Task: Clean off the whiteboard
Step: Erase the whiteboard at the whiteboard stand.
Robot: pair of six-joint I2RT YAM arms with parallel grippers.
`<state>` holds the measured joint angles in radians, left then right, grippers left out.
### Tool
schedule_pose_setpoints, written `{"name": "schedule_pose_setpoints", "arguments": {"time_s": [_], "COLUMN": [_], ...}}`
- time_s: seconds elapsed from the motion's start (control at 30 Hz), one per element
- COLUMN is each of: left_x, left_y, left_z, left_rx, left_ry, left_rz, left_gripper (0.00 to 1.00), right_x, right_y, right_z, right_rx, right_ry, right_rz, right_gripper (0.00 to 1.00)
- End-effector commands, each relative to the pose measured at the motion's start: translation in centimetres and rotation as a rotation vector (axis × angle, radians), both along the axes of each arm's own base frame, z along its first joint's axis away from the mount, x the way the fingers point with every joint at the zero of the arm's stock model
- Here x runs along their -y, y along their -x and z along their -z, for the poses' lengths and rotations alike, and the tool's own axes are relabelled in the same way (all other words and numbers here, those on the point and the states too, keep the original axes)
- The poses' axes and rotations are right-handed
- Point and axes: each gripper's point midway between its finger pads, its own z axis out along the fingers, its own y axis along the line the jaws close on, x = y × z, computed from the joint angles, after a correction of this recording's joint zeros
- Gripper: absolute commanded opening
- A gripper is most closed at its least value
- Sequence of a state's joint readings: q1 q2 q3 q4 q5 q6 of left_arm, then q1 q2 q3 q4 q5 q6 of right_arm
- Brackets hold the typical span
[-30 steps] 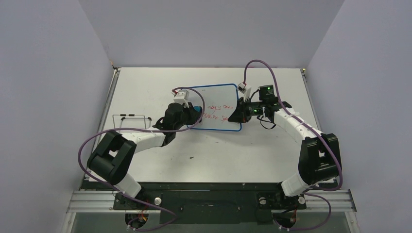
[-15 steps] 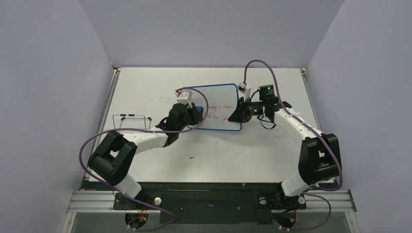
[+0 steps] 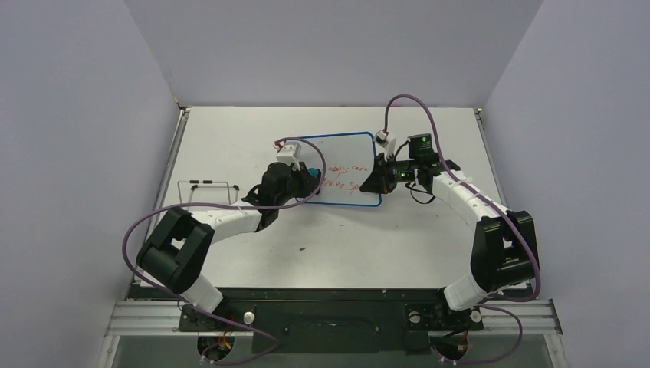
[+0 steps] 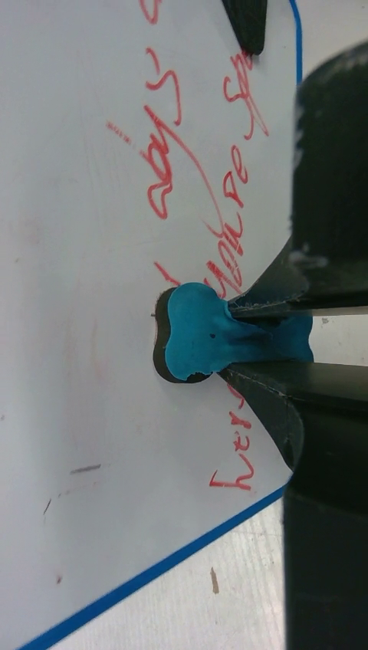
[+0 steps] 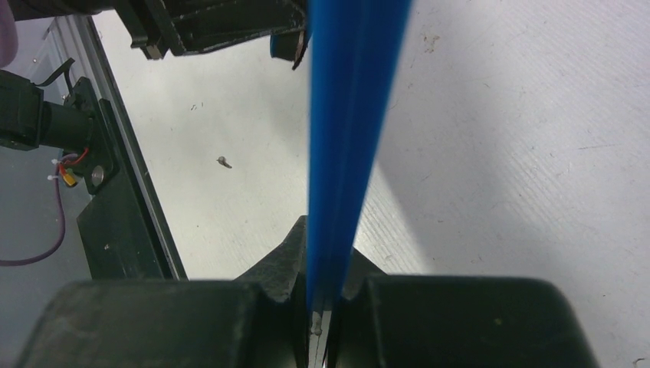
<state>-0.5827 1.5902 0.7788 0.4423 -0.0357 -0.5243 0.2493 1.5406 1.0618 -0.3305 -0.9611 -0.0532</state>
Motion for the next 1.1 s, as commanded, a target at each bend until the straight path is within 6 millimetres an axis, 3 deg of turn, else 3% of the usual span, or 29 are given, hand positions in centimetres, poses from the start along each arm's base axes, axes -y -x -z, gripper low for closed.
{"name": "schedule_pose_setpoints", "arguments": {"time_s": [0.0, 0.13, 0.33, 0.47, 0.63, 0.83, 0.97, 1.07], "left_x": [2.7, 2.6, 0.0, 0.3, 2.2, -0.8, -2.9, -3.0], "left_y": [2.3, 3.0, -0.2, -1.3, 0.2, 2.1, 1.3, 0.6], "left_z": [-1.9, -1.6, -2.5, -3.6, -5.7, -8.1, -7.6, -6.4], "left_rx": [0.079, 0.084, 0.090, 0.106, 0.175, 0.226, 0.187, 0.141], "left_ry": [0.028, 0.035, 0.038, 0.064, 0.091, 0.099, 0.067, 0.052], "left_rz": [0.107, 0.100, -0.014, -0.006, 0.057, -0.016, -0.083, -0.096], "left_gripper": [0.00, 0.00, 0.00, 0.00, 0.00, 0.00, 0.00, 0.00], "right_x": [-1.3, -1.4, -1.4, -1.5, -1.7, -1.5, -1.5, -1.3], "right_y": [1.9, 1.9, 2.0, 2.0, 2.0, 1.4, 1.1, 0.7], "right_z": [-1.5, -1.4, -1.4, -1.2, -1.1, -1.3, -1.3, -1.4], "right_rx": [0.041, 0.037, 0.038, 0.034, 0.038, 0.049, 0.053, 0.061], "right_ry": [-0.039, -0.038, -0.037, -0.037, -0.029, -0.031, -0.026, -0.023], "right_rz": [-0.104, -0.107, -0.108, -0.106, -0.102, -0.063, -0.040, -0.011], "right_gripper": [0.00, 0.00, 0.00, 0.00, 0.00, 0.00, 0.00, 0.00]}}
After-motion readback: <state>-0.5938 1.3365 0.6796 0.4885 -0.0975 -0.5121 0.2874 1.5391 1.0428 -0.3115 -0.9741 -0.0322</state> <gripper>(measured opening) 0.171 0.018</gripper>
